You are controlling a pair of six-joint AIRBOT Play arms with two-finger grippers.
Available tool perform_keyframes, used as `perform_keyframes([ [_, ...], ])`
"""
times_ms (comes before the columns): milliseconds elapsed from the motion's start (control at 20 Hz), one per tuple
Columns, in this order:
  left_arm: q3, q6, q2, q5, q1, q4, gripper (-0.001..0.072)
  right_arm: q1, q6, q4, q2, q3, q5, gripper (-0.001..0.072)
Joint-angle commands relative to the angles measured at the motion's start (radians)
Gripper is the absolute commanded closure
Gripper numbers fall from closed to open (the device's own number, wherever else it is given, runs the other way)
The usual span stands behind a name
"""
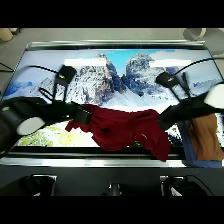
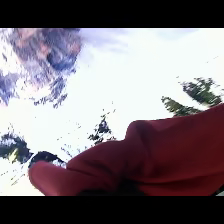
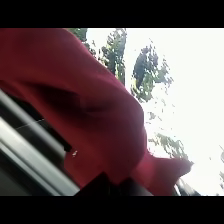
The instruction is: Fold the shirts.
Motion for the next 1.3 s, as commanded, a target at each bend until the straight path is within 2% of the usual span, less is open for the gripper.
perform_keyframes([
  [0,-0.077,-0.021,-0.148,0.070,0.078,-0.041,0.0678,0.001,0.003,0.067,-0.193,-0.181,-0.345,0.0692],
  [200,-0.068,-0.021,-0.237,0.180,0.149,-0.147,0.0674,0.001,0.014,0.244,-0.342,-0.173,-0.503,0.0692],
  [250,-0.049,-0.021,-0.238,0.179,0.171,-0.162,0.0575,0.000,0.014,0.244,-0.339,-0.165,-0.526,0.0668],
  [300,-0.018,-0.016,-0.238,0.151,0.200,-0.164,0.0211,0.000,0.007,0.226,-0.330,-0.144,-0.524,0.0496],
  [350,0.024,0.002,-0.238,0.098,0.238,-0.164,-0.0013,0.000,-0.027,0.179,-0.314,-0.103,-0.484,0.0253],
  [400,0.075,0.040,-0.238,0.011,0.286,-0.164,-0.0013,0.000,-0.048,0.095,-0.296,-0.049,-0.417,0.0161],
  [500,0.172,0.152,-0.226,-0.198,0.391,-0.165,-0.0013,-0.009,-0.048,-0.159,-0.260,0.076,-0.249,0.0158],
  [550,0.179,0.179,-0.206,-0.265,0.431,-0.166,-0.0013,-0.047,-0.057,-0.217,-0.244,0.124,-0.176,0.0157],
  [600,0.157,0.189,-0.172,-0.301,0.461,-0.185,-0.0013,-0.113,-0.064,-0.202,-0.227,0.142,-0.138,0.0157],
  [700,0.034,0.190,-0.085,-0.283,0.473,-0.281,-0.0013,-0.264,-0.070,-0.096,-0.219,0.137,-0.058,0.0156],
  [800,-0.186,0.180,0.002,-0.190,0.433,-0.432,-0.0013,-0.390,-0.081,-0.041,-0.219,0.089,-0.014,0.0156],
  [1000,-0.554,0.155,0.011,0.164,0.272,-0.716,-0.0013,-0.479,-0.107,-0.033,-0.219,-0.047,-0.001,0.0150],
  [1050,-0.600,0.155,-0.010,0.242,0.237,-0.776,-0.0013,-0.479,-0.114,-0.026,-0.219,-0.072,-0.001,0.0102],
  [1100,-0.631,0.156,-0.036,0.316,0.201,-0.831,-0.0013,-0.479,-0.118,-0.002,-0.219,-0.099,0.000,0.0005],
  [1250,-0.637,0.166,-0.134,0.422,0.118,-0.932,-0.0013,-0.478,-0.160,0.109,-0.219,-0.174,-0.001,0.0001],
])
